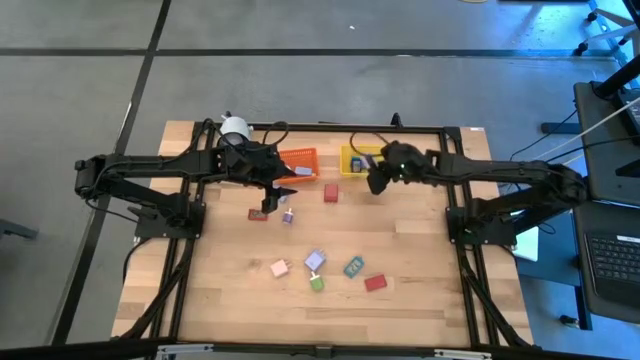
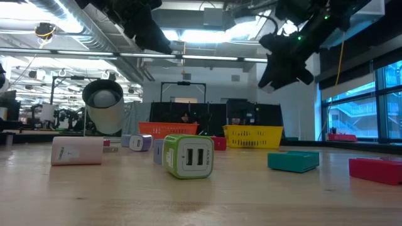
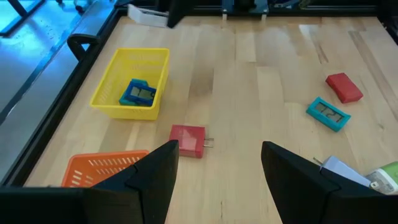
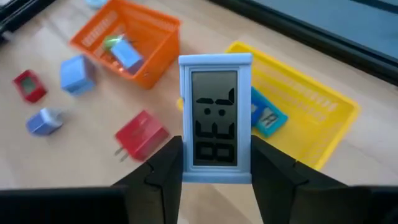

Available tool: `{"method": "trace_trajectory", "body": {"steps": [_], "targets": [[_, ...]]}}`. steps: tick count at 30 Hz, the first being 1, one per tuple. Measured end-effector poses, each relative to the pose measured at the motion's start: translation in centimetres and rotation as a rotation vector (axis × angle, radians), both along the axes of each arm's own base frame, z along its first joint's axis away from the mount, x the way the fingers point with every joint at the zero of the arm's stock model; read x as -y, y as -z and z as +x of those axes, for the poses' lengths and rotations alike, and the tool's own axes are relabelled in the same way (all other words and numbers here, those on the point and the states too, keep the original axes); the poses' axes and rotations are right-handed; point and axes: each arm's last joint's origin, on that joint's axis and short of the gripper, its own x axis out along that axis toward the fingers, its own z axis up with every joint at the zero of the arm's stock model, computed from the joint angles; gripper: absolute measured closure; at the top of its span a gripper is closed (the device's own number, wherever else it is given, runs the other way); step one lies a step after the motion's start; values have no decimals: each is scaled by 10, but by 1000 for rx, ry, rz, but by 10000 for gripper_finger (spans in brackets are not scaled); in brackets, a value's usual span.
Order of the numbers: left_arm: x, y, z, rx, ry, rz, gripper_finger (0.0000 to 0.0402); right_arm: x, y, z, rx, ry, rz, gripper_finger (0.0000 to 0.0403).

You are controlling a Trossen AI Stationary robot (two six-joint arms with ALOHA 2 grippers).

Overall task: Pick & Place Office items
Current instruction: Put the white digital clock into the yellow bin

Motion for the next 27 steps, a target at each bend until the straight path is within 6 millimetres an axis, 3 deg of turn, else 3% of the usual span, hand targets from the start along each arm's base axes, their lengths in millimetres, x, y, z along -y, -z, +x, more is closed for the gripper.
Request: {"method": "trace_trajectory", "body": {"steps": [8, 16, 21, 27], "targets": [[0, 0, 0, 0, -4, -3, 176, 32, 13, 5, -4, 16, 22, 255], [0, 0, 0, 2, -7, -5, 176, 61, 46, 15, -54, 23, 103, 255], [0, 0, 0, 2, -7, -6, 176, 68, 69, 22, -110, 19, 143, 255], [0, 0, 0, 2, -7, -5, 176, 70, 76, 25, -125, 17, 149, 255]]}}
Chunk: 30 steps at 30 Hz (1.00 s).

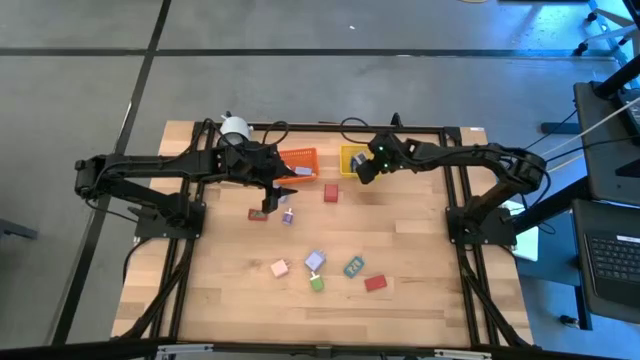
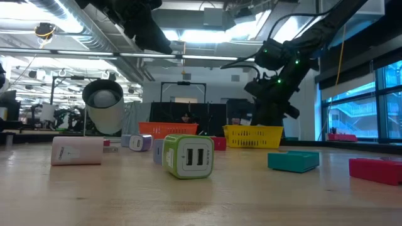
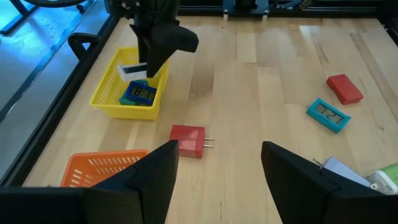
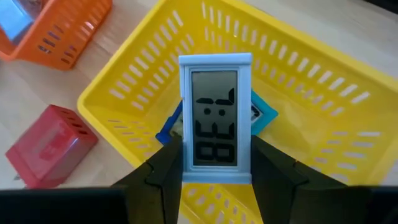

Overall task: Pick & Place Office items
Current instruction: Put the white digital clock into the yellow bin, then put the bottom red digital clock into the yellow bin

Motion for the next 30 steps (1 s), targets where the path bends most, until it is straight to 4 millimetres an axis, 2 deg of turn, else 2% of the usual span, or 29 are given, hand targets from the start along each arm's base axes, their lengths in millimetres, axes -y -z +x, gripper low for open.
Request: {"method": "trace_trajectory", "body": {"steps": [7, 9, 13, 16, 25, 30], "targets": [[0, 0, 0, 0, 0, 0, 176, 0, 0, 0, 6, -10, 9, 252], [0, 0, 0, 0, 1, -2, 176, 0, 0, 0, 6, -11, 10, 230], [0, 0, 0, -1, 0, -4, 176, 0, -1, 1, 21, -14, 8, 162], [0, 0, 0, -1, 1, -4, 176, 1, -1, 2, 27, -13, 4, 140], [0, 0, 0, -2, 2, -3, 176, 2, -3, 2, 37, -8, -17, 167], [0, 0, 0, -2, 2, -3, 176, 0, -19, 0, 72, 2, -91, 192]]}}
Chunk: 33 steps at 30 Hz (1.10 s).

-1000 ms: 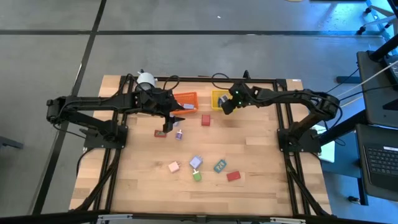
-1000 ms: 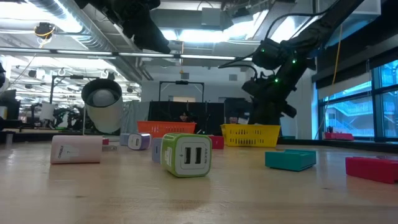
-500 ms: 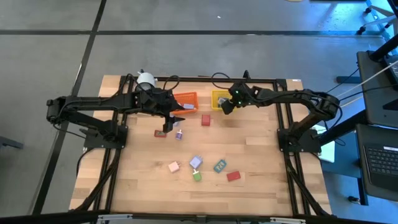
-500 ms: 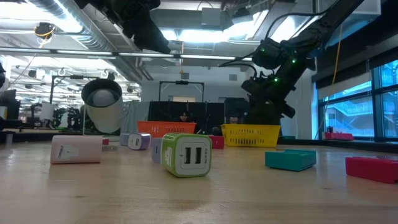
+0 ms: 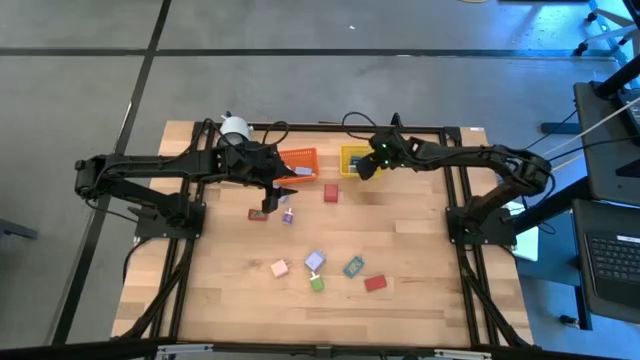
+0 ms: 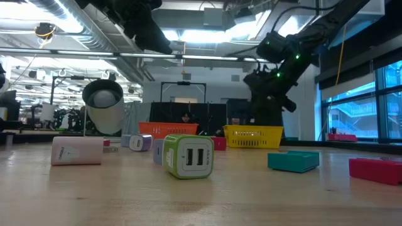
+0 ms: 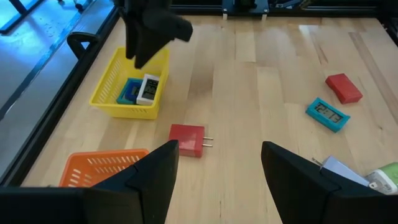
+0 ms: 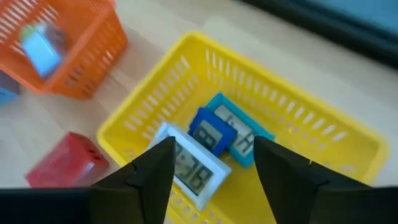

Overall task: Pick & Place Office items
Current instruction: Put the bottom red digital clock into the yellow bin

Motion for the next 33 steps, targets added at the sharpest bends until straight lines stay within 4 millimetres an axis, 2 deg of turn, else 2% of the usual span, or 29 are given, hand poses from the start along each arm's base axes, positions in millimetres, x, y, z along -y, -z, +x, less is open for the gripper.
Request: {"method": "trace_trajectory", "body": {"steps": [6, 13, 22, 33], "targets": [[0, 0, 0, -1, 0, 0, 176, -8, -27, -10, 63, -19, -34, 251], [0, 1, 0, -9, -5, 3, 176, -37, -56, -19, 125, -105, -64, 319], [0, 2, -1, -28, -19, 7, 176, -83, -88, -36, 226, -210, -61, 327], [0, 5, -3, -58, -30, -9, 176, -141, -84, -38, 179, -311, 18, 327]]}}
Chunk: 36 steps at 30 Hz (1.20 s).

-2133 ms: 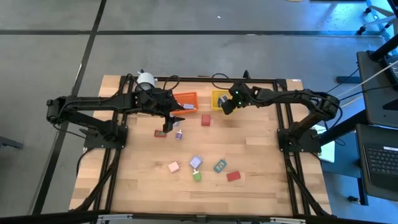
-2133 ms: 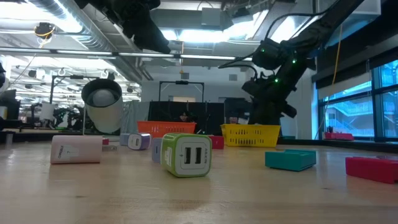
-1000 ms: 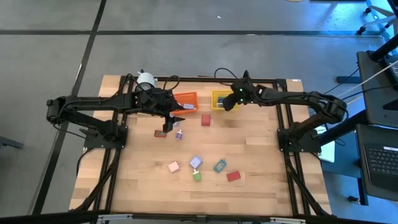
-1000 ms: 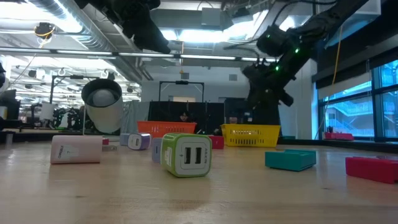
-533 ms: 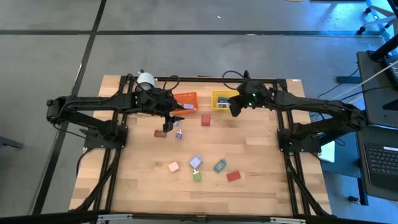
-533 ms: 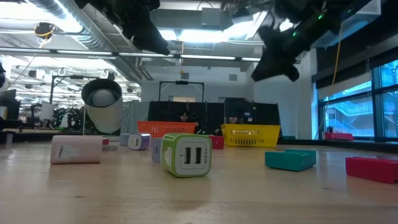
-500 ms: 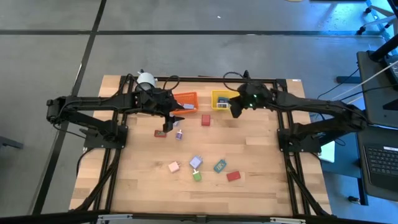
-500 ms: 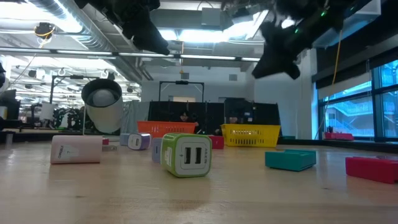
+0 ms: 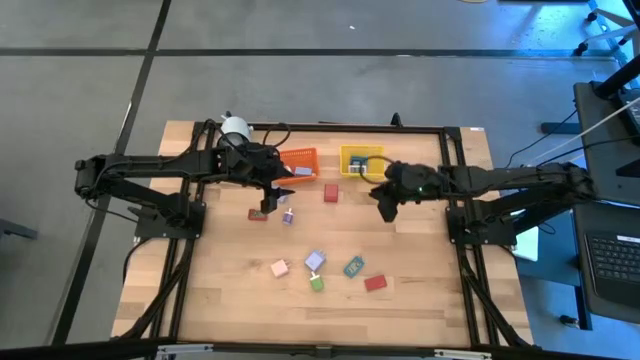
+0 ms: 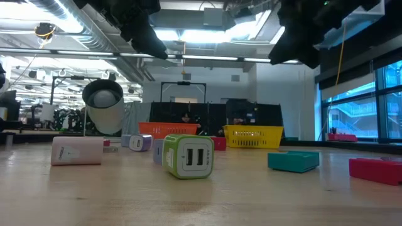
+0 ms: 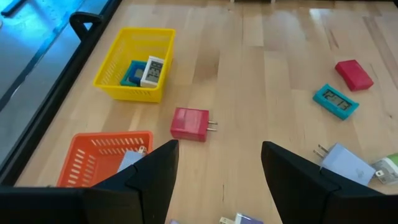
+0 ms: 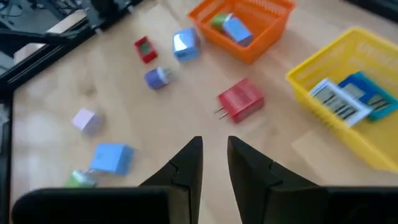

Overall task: Pick & Place Office items
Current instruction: Put the bottom red digital clock into the yellow bin

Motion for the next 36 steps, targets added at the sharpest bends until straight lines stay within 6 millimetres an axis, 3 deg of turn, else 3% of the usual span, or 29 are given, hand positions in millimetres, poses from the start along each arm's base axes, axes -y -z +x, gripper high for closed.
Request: {"method": "trace_trajectory", "body": {"steps": [12, 24, 32, 36], "targets": [[0, 3, -2, -34, -18, -32, 176, -52, 8, -8, -66, -121, 78, 328], [0, 3, -2, -33, -21, -35, 176, -115, 53, -8, -337, -347, 153, 328], [1, 3, -2, -31, -29, -47, 176, -135, 63, -16, -426, -402, 216, 326], [1, 3, -2, -30, -33, -52, 176, -139, 63, -18, -441, -404, 259, 300]]}}
